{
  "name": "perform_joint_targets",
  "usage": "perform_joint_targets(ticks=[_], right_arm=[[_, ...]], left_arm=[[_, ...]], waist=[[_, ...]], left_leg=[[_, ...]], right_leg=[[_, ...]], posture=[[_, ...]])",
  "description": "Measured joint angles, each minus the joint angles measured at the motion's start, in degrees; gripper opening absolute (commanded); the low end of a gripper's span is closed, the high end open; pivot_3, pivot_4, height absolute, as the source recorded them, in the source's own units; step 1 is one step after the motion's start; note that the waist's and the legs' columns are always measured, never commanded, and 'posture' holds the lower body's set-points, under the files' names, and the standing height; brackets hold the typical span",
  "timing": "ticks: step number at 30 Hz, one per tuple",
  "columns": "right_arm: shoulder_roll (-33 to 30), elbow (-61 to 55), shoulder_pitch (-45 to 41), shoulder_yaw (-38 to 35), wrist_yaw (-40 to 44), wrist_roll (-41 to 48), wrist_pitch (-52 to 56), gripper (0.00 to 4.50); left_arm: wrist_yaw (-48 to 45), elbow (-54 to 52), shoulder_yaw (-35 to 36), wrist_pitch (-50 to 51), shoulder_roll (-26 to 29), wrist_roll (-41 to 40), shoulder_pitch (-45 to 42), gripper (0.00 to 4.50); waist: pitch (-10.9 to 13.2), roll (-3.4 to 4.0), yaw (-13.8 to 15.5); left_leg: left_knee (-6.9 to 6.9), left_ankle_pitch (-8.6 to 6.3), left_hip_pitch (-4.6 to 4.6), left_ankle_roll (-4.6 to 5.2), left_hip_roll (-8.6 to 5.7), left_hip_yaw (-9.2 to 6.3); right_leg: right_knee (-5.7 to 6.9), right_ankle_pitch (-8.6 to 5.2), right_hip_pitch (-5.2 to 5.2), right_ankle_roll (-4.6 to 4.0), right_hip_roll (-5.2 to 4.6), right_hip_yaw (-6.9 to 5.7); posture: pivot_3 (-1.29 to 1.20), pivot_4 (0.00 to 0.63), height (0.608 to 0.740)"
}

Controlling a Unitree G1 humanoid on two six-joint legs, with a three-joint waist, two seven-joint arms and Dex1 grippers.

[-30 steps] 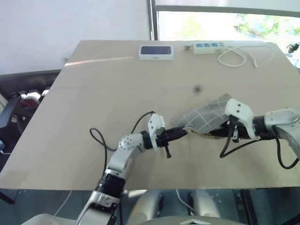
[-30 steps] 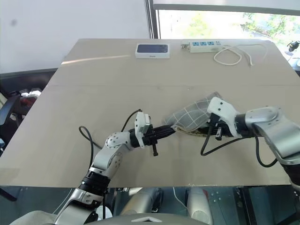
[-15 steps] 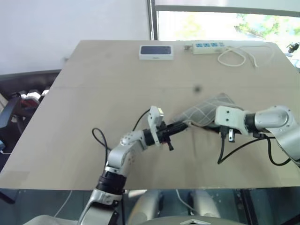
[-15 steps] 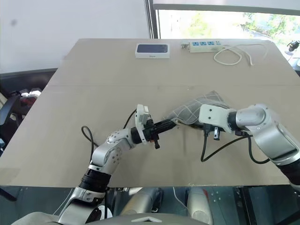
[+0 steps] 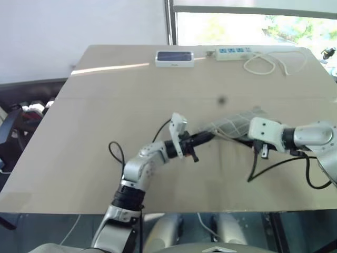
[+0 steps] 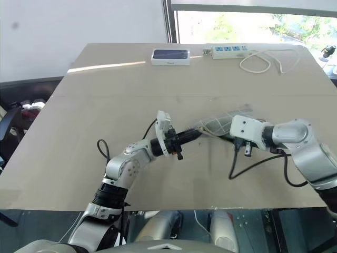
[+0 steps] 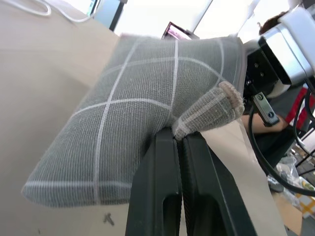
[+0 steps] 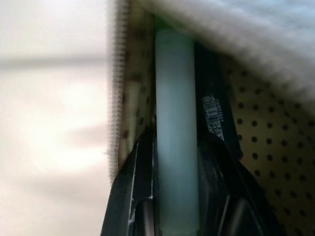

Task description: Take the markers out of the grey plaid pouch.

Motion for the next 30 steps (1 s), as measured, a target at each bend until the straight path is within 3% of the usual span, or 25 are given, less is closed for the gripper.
perform_joint_targets(ticks=[1,5,12,20,26,30], right_arm=[[5.4,-0.4,-0.1,-4.3,-2.1,4.7,8.8,0.38],[17.8,-0.5,-3.2,-12.7,-9.0,12.0,26.1,0.38],[22.2,-0.9,-6.6,-17.0,-14.9,17.3,37.6,0.38],[33.9,5.6,-15.0,-30.0,-24.1,20.1,46.2,0.38],[38.0,10.3,-17.7,-40.2,-32.4,23.8,46.2,0.38],[29.4,8.0,-15.1,-34.4,-31.7,25.2,46.2,0.38]], left_arm=[[0.0,0.0,0.3,-0.5,0.2,0.1,0.1,0.00],[-0.2,-0.2,0.5,-3.1,-0.5,0.5,0.5,0.00],[0.2,-1.3,0.1,-4.6,-1.6,1.0,1.8,0.00],[-0.5,-4.0,-1.3,-5.4,-0.4,1.4,4.2,0.00],[-1.3,-3.7,-3.8,-3.9,0.2,2.3,6.6,0.00],[-1.2,-3.4,-3.5,-4.0,0.0,2.3,6.4,0.00]], waist=[[0.0,-0.05,0.1],[0.0,-0.02,0.1],[0.0,-0.02,0.1],[0.0,0.11,-0.1],[0.0,0.16,-0.1],[0.0,0.22,-0.1]], left_leg=[[0.01,0.00,0.00,0.00,-0.01,-0.03],[-0.01,0.00,-0.01,0.00,-0.04,-0.01],[-0.02,-0.01,-0.05,0.01,-0.07,-0.01],[-0.03,0.00,-0.03,0.01,-0.08,0.05],[-0.12,0.01,-0.06,0.01,-0.10,0.07],[-0.11,0.01,-0.07,0.02,-0.10,0.09]], right_leg=[[-0.02,0.00,0.03,0.00,0.00,-0.04],[-0.01,0.00,0.00,-0.01,-0.03,0.00],[-0.05,0.00,0.00,-0.01,-0.06,-0.01],[0.06,0.01,-0.07,-0.01,-0.05,0.07],[0.07,0.01,-0.16,-0.01,-0.07,0.10],[0.04,0.00,-0.16,-0.01,-0.06,0.10]], posture=[[0.00,0.150,0.738],[0.00,0.150,0.738],[0.00,0.150,0.738],[0.00,0.150,0.738],[0.00,0.150,0.738],[0.00,0.150,0.738]])
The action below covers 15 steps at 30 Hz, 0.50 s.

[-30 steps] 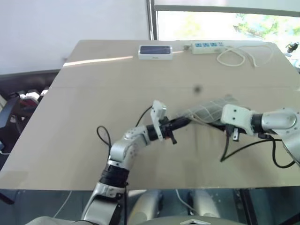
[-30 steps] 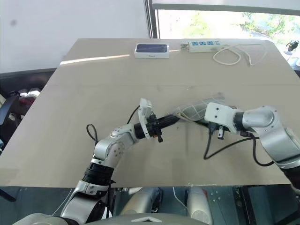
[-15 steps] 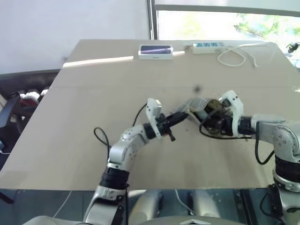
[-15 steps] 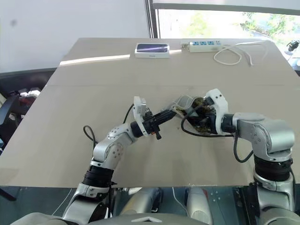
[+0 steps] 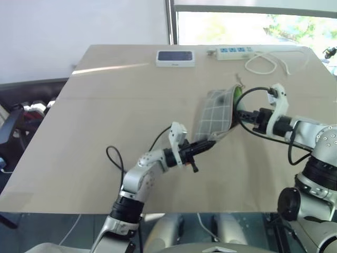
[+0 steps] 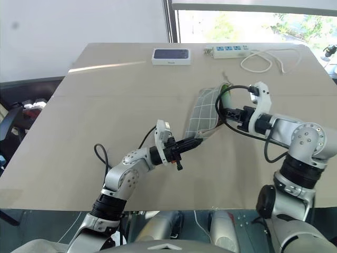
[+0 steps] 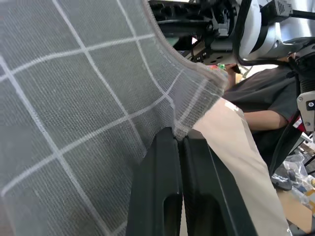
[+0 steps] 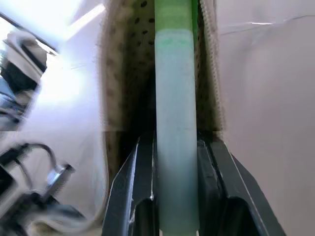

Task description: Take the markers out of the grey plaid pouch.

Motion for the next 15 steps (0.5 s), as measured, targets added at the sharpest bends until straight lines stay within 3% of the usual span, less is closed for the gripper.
perform_joint_targets(ticks=[4,6,7,10,15], right_arm=[[-10.1,-4.4,5.9,9.7,4.6,0.6,-4.6,0.38],[-21.9,-7.6,11.5,18.7,13.4,-0.3,-14.8,0.38],[-23.0,-8.0,11.9,19.4,15.0,-0.7,-16.7,0.38],[-34.0,-9.5,17.2,23.7,26.6,-3.9,-31.8,0.38],[-41.2,-1.8,21.8,24.1,31.8,-9.7,-43.7,0.38]], left_arm=[[0.2,2.3,1.0,-1.2,-0.3,0.6,-1.4,0.00],[0.7,3.7,1.9,-2.6,-0.3,1.3,-2.0,0.00],[0.9,4.0,2.1,-2.8,-0.2,1.3,-2.1,0.00],[1.0,4.7,2.4,-3.8,0.1,2.3,-2.7,0.00],[0.2,4.7,4.1,-4.2,1.9,2.1,-2.3,0.00]], waist=[[0.0,0.03,0.0],[0.0,0.04,0.0],[0.0,0.02,-0.1],[0.1,-0.04,-0.1],[0.1,-0.06,0.1]], left_leg=[[0.00,0.00,-0.01,0.00,0.02,0.02],[0.01,-0.01,-0.02,0.01,0.01,0.08],[0.01,-0.01,0.00,0.01,0.02,0.11],[0.06,-0.01,0.01,0.02,0.05,0.13],[0.09,-0.01,0.03,0.01,0.06,0.12]], right_leg=[[-0.01,0.00,0.00,0.00,0.01,-0.01],[-0.04,-0.01,-0.01,0.02,0.02,-0.06],[-0.03,-0.01,0.00,0.02,0.03,-0.09],[-0.03,-0.01,0.03,0.04,0.05,-0.14],[0.00,-0.01,0.04,0.03,0.04,-0.12]], posture=[[0.00,0.150,0.738],[0.00,0.150,0.738],[0.00,0.150,0.738],[0.00,0.150,0.738],[0.00,0.150,0.738]])
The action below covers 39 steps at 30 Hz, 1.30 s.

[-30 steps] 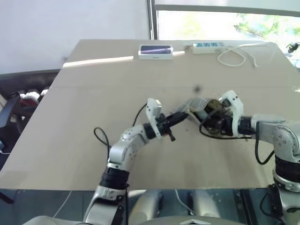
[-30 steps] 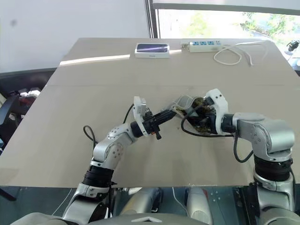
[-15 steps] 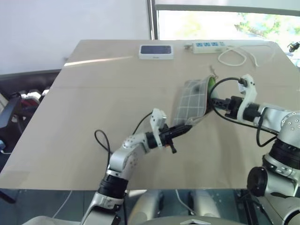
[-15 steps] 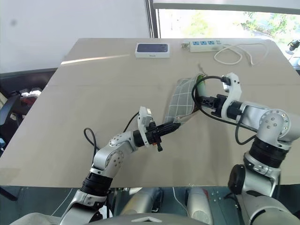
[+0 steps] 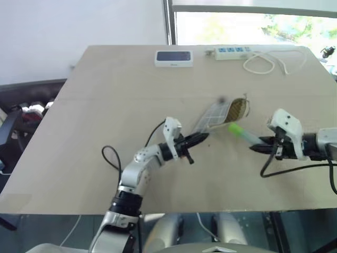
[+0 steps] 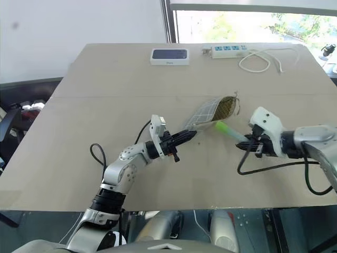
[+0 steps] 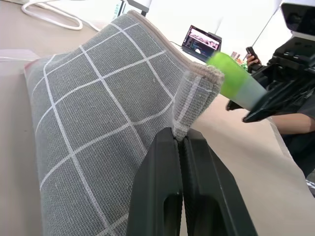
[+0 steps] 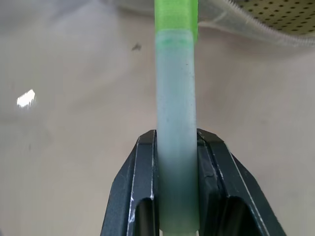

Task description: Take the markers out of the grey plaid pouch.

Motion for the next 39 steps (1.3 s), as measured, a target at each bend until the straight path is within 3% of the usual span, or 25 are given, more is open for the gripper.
perform_joint_targets(ticks=[1,6,10,19,20,21,22,23,24,30,39], right_arm=[[-1.2,3.0,0.8,0.0,0.0,-2.0,-1.8,0.38],[-1.7,16.7,2.6,2.2,-2.8,-12.6,-13.3,2.71],[0.2,17.0,2.5,2.3,-3.0,-13.5,-15.2,4.31],[4.5,5.2,-3.2,-0.3,-2.3,-5.2,-5.3,4.31],[5.1,4.6,-4.9,-0.3,-2.8,-4.9,-4.7,3.82],[5.4,4.3,-5.5,-0.3,-3.0,-4.8,-4.7,3.77],[6.6,4.0,-6.9,-0.4,-3.4,-3.9,-3.6,3.43],[8.5,2.7,-8.9,-0.6,-3.6,-2.3,-2.4,3.05],[10.2,0.6,-10.3,-0.6,-3.6,0.0,-0.9,2.39],[15.9,-1.1,-14.2,1.7,-5.4,3.8,3.1,0.18],[22.4,10.4,-18.8,13.1,-5.7,-3.9,-3.9,0.05]], left_arm=[[-0.2,0.0,0.8,0.0,0.9,-0.2,0.3,0.00],[-3.6,-2.4,3.2,4.0,4.8,-3.8,1.6,0.00],[-6.1,-3.1,2.9,5.6,6.6,-4.5,1.6,0.00],[-9.7,-3.2,3.3,6.1,9.2,-4.6,1.2,0.00],[-10.2,-3.2,3.5,6.3,9.7,-4.7,1.2,0.00],[-10.2,-3.2,3.5,6.4,9.7,-4.7,1.2,0.00],[-10.4,-3.3,3.6,6.5,9.7,-4.8,1.2,0.00],[-10.5,-3.3,3.6,6.6,9.7,-4.8,1.0,0.00],[-10.7,-3.3,3.4,6.6,9.5,-4.8,0.9,0.00],[-11.5,-3.4,3.4,6.6,9.6,-4.9,0.9,0.00],[-12.5,-5.0,2.9,6.8,9.4,-5.0,1.0,0.00]], waist=[[0.0,0.00,0.0],[0.0,0.04,-0.1],[0.0,0.05,-0.1],[0.0,0.03,0.2],[0.0,0.03,0.1],[0.0,0.03,0.1],[0.0,0.01,0.1],[0.0,-0.01,-0.1],[0.0,0.00,-0.1],[0.0,-0.01,0.0],[0.0,-0.01,-0.1]], left_leg=[[0.00,0.00,0.00,0.00,0.00,0.00],[-0.06,0.00,0.00,-0.01,0.00,0.03],[-0.06,0.00,0.00,-0.02,0.04,0.01],[-0.05,0.00,-0.04,-0.01,0.02,-0.14],[-0.03,0.00,-0.06,-0.01,-0.01,-0.12],[-0.03,0.00,-0.06,-0.01,-0.01,-0.11],[-0.03,0.00,-0.06,-0.01,-0.01,-0.10],[-0.03,0.00,-0.06,-0.01,0.00,-0.09],[-0.06,0.00,-0.05,-0.01,0.03,-0.11],[-0.05,0.00,-0.07,-0.01,0.00,-0.13],[-0.04,0.00,-0.06,-0.02,0.00,-0.11]], right_leg=[[0.00,0.00,-0.01,0.00,0.00,0.01],[-0.01,0.00,-0.05,0.00,-0.01,0.10],[0.00,0.00,-0.04,-0.01,0.02,0.12],[-0.10,0.00,-0.02,-0.01,-0.02,0.05],[-0.10,0.00,-0.02,-0.01,-0.04,0.08],[-0.10,0.00,-0.02,-0.01,-0.04,0.09],[-0.10,0.00,-0.02,-0.01,-0.04,0.09],[-0.08,0.00,-0.02,-0.01,-0.04,0.11],[-0.05,0.00,-0.02,-0.01,-0.02,0.09],[-0.08,0.00,-0.02,-0.02,-0.04,0.08],[-0.05,0.00,-0.04,-0.02,-0.03,0.09]], posture=[[0.00,0.150,0.738],[0.00,0.150,0.738],[0.00,0.150,0.738],[0.00,0.150,0.738],[0.00,0.150,0.738],[0.00,0.150,0.738],[0.00,0.150,0.738],[0.00,0.150,0.738],[0.00,0.150,0.738],[0.00,0.150,0.738],[0.00,0.150,0.738]])
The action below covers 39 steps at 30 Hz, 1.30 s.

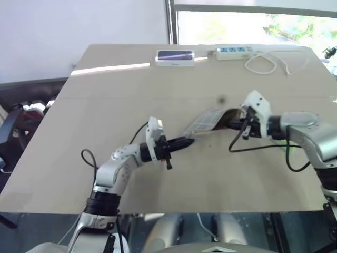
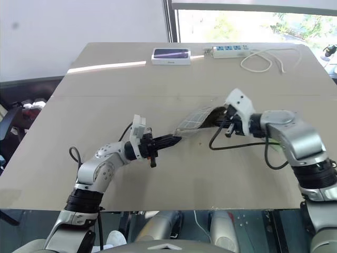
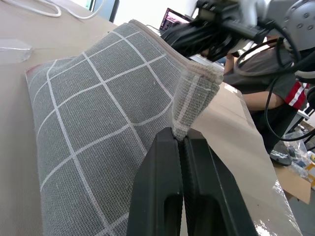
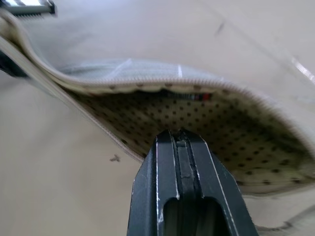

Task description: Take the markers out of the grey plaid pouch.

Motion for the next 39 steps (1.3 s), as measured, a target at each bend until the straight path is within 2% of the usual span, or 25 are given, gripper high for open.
perform_joint_targets(ticks=[3,4,6,8,10,13,14,20,28,31,34,39], right_arm=[[-1.1,2.3,-1.1,4.1,2.8,-4.2,-5.1,0.05],[-2.1,2.2,-1.6,5.5,4.4,-5.3,-6.2,0.42],[-5.6,0.9,-2.2,8.6,7.8,-7.5,-6.6,0.83],[-9.4,-1.4,-2.4,10.4,10.8,-9.4,-6.1,1.91],[-11.4,-4.2,-2.8,11.2,12.3,-10.6,-5.3,2.71],[-14.8,-11.5,-4.5,12.7,15.2,-11.8,-1.9,4.29],[-15.2,-13.8,-4.8,13.0,16.1,-11.9,-0.5,4.47],[-14.5,-14.9,-4.9,16.8,16.4,-14.9,0.2,4.47],[-9.1,-9.8,-9.2,24.0,17.4,-22.2,-0.7,4.47],[-6.8,-8.6,-11.4,25.4,18.1,-24.0,-0.9,4.47],[-6.3,-8.5,-13.2,25.8,19.7,-24.4,-0.5,4.47],[-10.9,-12.2,-16.6,24.3,25.1,-23.2,2.0,4.47]], left_arm=[[-0.1,-2.9,-0.5,0.9,0.0,-1.1,1.0,0.00],[-0.1,-4.1,-0.6,1.5,0.0,-1.6,1.5,0.00],[-0.1,-5.7,-0.8,1.9,-0.1,-2.2,2.3,0.00],[-0.1,-6.6,-0.8,2.1,-0.1,-2.8,2.9,0.00],[-0.1,-6.7,-0.9,2.0,-0.2,-2.8,3.2,0.00],[-0.5,-6.6,-1.7,1.4,-1.1,-2.8,3.8,0.00],[-0.8,-6.5,-2.2,1.1,-1.4,-2.7,4.0,0.00],[-2.1,-2.6,-3.5,-0.6,-3.1,-2.5,3.5,0.00],[-3.8,5.2,-4.4,-1.0,-6.1,-1.7,0.9,0.00],[-3.1,5.8,-3.5,1.8,-6.9,-2.8,-0.6,0.00],[-1.3,5.4,-2.6,8.7,-6.8,-6.3,-1.8,0.00],[2.8,2.2,0.4,18.3,-7.1,-12.8,-2.6,0.00]], waist=[[0.0,0.00,0.0],[0.0,0.00,0.0],[0.0,0.03,0.1],[0.0,0.03,0.1],[0.0,0.03,0.1],[0.0,0.03,-0.1],[0.0,0.03,0.0],[0.0,0.03,0.1],[0.0,0.02,0.0],[0.0,0.02,0.0],[0.0,0.02,0.0],[0.0,0.00,0.1]], left_leg=[[0.00,0.00,0.00,0.00,0.00,0.01],[0.00,0.00,-0.01,0.00,0.00,-0.01],[0.01,0.00,-0.03,0.00,0.00,0.00],[0.02,0.00,-0.02,0.00,0.00,-0.02],[0.02,0.00,-0.02,0.00,0.00,-0.01],[0.00,0.00,-0.01,-0.01,0.03,-0.01],[0.00,0.00,-0.01,-0.01,0.03,-0.01],[0.05,0.00,0.00,0.00,0.01,-0.01],[0.07,0.00,0.02,0.00,0.02,0.00],[0.08,0.00,0.02,-0.01,0.02,-0.01],[0.08,0.00,-0.02,-0.01,0.01,-0.03],[0.08,0.00,-0.10,-0.01,-0.01,-0.05]], right_leg=[[-0.01,0.00,-0.01,0.00,0.00,0.00],[-0.03,0.00,-0.03,0.00,0.01,-0.02],[-0.02,0.00,-0.06,0.00,0.00,-0.01],[-0.02,0.00,-0.05,0.00,0.01,-0.03],[0.01,0.00,-0.06,0.00,0.01,-0.02],[0.00,0.00,-0.06,0.00,0.03,-0.02],[0.00,0.00,-0.06,0.00,0.03,-0.01],[0.00,0.00,-0.02,0.00,0.01,-0.02],[0.03,0.00,-0.02,0.00,0.02,-0.03],[0.05,0.00,-0.02,0.00,0.03,-0.03],[0.03,0.00,-0.05,0.00,0.03,-0.04],[-0.01,0.00,-0.10,0.00,0.01,-0.06]], posture=[[0.00,0.150,0.738],[0.00,0.150,0.738],[0.00,0.150,0.738],[0.00,0.150,0.738],[0.00,0.150,0.738],[0.00,0.150,0.738],[0.00,0.150,0.738],[0.00,0.150,0.738],[0.00,0.150,0.738],[0.00,0.150,0.738],[0.00,0.150,0.738],[0.00,0.150,0.738]])
